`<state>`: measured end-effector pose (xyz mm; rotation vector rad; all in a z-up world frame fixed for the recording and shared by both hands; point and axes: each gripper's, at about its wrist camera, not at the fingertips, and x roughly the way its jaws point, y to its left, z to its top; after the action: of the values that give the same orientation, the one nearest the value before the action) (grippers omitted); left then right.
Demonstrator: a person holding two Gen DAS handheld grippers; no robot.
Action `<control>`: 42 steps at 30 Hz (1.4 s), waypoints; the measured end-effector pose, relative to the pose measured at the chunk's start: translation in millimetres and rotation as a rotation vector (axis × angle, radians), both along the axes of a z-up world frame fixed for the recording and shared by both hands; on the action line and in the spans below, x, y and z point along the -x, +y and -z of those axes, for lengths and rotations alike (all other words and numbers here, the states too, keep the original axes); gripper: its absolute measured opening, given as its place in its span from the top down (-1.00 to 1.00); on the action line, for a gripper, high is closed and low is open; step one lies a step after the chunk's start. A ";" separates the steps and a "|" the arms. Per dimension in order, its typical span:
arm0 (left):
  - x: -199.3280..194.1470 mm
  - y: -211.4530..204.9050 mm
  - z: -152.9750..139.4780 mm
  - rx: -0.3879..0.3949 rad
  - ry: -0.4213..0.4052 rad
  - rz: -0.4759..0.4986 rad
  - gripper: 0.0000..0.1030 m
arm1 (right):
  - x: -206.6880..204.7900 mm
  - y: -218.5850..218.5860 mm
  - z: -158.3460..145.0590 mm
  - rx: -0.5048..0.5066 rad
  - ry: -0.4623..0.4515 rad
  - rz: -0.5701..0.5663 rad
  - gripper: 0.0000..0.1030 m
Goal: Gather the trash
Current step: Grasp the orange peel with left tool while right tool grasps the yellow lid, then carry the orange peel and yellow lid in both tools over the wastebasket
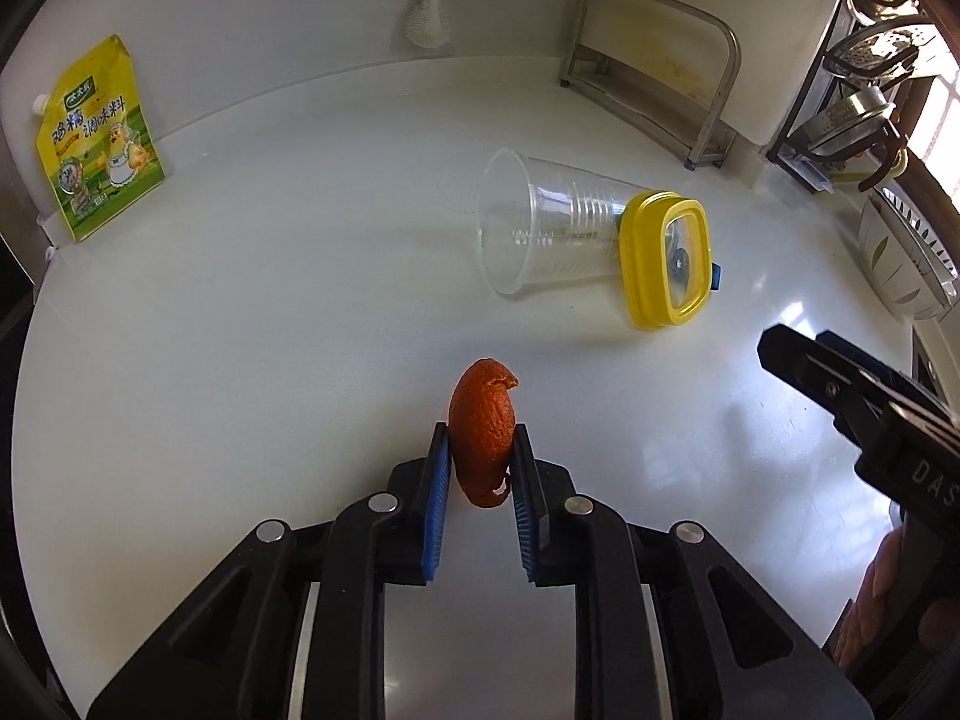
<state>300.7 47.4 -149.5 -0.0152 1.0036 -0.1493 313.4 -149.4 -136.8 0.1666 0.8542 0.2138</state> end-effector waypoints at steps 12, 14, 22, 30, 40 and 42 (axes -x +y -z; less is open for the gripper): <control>-0.3 37.1 -4.1 -0.006 -0.001 -0.006 0.62 | -48.9 38.5 12.1 0.102 -0.028 -0.129 -0.60; -1.2 39.4 -3.9 -0.004 0.000 -0.007 0.62 | -53.7 44.0 13.5 0.109 -0.028 -0.142 -0.60; -0.8 47.4 -5.9 0.003 0.000 -0.009 0.62 | -52.7 61.9 13.0 0.136 -0.033 -0.142 -0.32; 4.2 60.1 -14.7 0.017 -0.017 -0.021 0.62 | -18.6 81.2 10.5 0.044 0.003 -0.181 -0.31; 35.5 72.0 -29.8 0.004 -0.021 -0.019 0.62 | 54.6 73.8 0.4 -0.091 0.065 -0.089 -0.31; 46.0 69.5 -34.6 0.007 -0.023 -0.012 0.62 | 72.7 64.9 -2.4 -0.100 0.074 -0.060 -0.31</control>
<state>254.7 116.9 -114.9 -0.0257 0.9797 -0.1412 240.7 -84.5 -134.4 0.2436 0.9237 0.3079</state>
